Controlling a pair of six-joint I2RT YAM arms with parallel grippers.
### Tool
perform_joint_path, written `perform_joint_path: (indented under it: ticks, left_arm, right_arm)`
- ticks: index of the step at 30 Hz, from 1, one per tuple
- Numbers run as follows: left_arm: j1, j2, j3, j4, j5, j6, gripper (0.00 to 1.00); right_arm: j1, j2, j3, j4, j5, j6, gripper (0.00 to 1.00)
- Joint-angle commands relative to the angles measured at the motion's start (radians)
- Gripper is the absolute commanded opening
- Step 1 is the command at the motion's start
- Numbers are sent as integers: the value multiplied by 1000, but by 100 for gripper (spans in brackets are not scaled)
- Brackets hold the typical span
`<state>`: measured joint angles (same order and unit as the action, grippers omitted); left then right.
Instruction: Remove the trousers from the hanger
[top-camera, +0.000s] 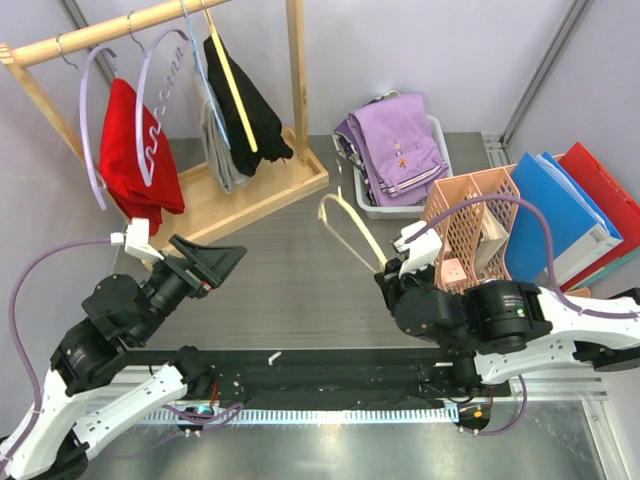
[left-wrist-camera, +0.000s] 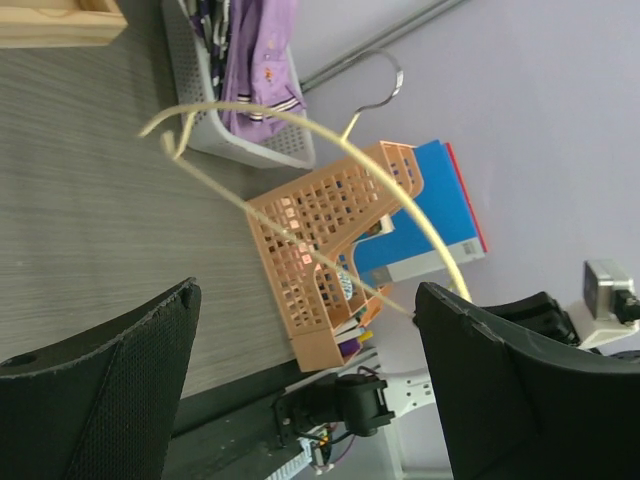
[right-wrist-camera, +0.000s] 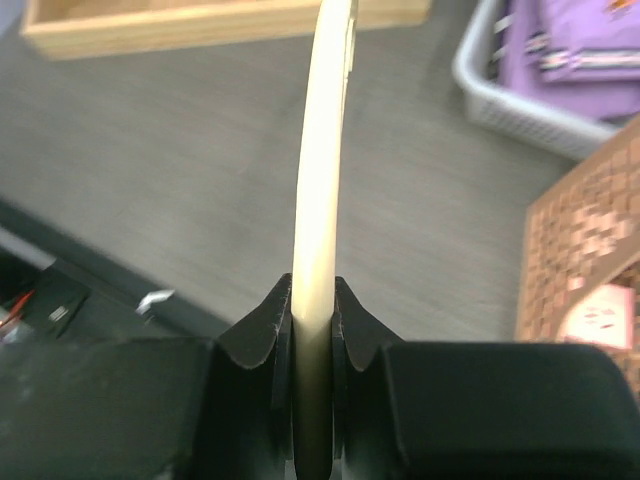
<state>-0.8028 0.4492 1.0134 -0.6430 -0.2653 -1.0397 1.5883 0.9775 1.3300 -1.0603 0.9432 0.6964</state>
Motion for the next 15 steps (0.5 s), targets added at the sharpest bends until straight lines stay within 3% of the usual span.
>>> perform_joint_path:
  ticks: [1, 3, 6, 8, 15]
  left_arm:
    - [4, -26, 22, -90, -60, 44, 88]
    - [4, -35, 24, -109, -68, 49, 87]
    - [4, -61, 17, -124, -80, 55, 87]
    - [4, -79, 5, -133, -80, 53, 88]
    - [4, -141, -19, -155, -103, 64, 87]
  right_arm:
    - [-33, 73, 76, 89, 294, -90, 1]
    - [-112, 89, 74, 277, 292, -314, 1]
    - [-261, 104, 98, 476, 96, -495, 1]
    - [-393, 136, 147, 511, -1, -556, 1]
    - [-508, 315, 429, 499, -314, -661, 1]
